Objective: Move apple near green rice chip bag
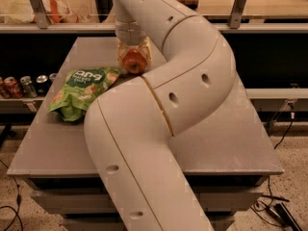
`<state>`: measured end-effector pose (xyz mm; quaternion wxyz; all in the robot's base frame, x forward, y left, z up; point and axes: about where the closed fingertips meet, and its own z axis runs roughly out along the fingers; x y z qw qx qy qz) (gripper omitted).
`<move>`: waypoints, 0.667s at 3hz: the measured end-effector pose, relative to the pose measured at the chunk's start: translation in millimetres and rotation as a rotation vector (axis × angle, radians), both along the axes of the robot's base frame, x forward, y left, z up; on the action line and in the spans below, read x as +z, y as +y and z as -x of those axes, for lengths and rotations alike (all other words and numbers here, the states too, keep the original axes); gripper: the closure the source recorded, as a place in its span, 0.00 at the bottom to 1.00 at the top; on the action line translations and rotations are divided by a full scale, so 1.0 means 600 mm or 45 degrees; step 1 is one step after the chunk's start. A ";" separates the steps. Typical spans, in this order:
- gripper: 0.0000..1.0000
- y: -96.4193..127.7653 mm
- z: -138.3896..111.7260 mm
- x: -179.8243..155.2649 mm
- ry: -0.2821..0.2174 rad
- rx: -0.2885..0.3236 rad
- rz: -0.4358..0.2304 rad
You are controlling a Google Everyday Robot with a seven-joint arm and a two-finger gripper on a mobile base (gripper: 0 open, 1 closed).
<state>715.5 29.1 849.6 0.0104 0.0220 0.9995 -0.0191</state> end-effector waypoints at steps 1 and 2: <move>0.11 -0.001 -0.004 -0.004 0.003 -0.009 -0.009; 0.00 0.001 -0.008 -0.007 0.005 -0.011 -0.016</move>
Offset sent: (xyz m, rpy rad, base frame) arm -0.0223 -0.0162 0.0125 -0.0489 0.1622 -0.0163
